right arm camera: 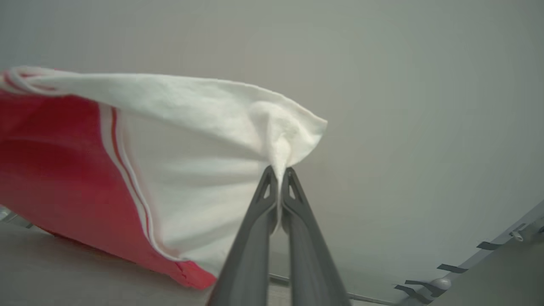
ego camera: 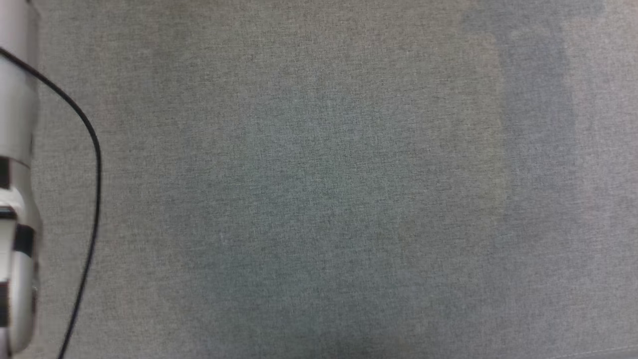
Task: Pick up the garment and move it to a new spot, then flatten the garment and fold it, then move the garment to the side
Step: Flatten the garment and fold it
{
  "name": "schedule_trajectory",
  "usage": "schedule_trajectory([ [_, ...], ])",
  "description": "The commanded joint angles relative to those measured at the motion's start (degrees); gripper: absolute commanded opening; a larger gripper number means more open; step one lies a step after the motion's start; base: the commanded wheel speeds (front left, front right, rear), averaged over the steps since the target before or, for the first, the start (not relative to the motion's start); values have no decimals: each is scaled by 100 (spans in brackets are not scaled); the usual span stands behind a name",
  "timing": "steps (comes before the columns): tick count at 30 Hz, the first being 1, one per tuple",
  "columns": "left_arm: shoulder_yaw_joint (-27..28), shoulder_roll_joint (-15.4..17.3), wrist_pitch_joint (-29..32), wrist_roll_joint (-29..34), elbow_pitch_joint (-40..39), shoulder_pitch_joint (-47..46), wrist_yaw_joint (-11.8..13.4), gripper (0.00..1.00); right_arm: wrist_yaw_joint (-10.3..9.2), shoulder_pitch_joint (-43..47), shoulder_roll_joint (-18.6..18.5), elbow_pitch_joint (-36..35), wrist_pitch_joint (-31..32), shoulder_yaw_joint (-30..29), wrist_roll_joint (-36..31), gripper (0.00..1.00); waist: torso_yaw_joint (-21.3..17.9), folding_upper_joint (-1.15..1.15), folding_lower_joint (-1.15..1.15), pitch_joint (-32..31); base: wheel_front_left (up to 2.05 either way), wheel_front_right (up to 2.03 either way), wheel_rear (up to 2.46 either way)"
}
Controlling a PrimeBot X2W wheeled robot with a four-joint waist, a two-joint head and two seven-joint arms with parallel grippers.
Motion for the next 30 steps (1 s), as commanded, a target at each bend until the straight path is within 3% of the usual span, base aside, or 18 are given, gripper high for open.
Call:
schedule_trajectory([
  [1, 26, -23, -60, -92, 75, 296, -67, 0, -10, 286, 15, 26, -74, 63, 200, 0, 39, 0, -1, -36, 0, 0, 0],
  [9, 257, -293, -193, -515, 68, 2006, -339, 0, -10, 1979, -295, -379, -227, 568, 1282, 0, 250, 0, -1, -552, 0, 0, 0],
  [14, 553, -304, -201, -501, -665, 3327, -381, 0, -10, 3238, -564, -709, -390, 590, 1794, 0, 342, 0, -1, -954, 0, 0, 0],
  [22, 1145, -531, -203, -46, -2358, 5435, -122, 0, -10, 4889, -848, -1321, -474, 363, 2068, 0, 442, 0, -1, -1748, 0, 0, 0],
  [30, 1304, -643, -181, 168, -3629, 7237, 200, 0, -10, 6420, -927, -2285, -103, -217, 1978, 0, 454, 0, -1, -2487, 0, 0, 0],
])
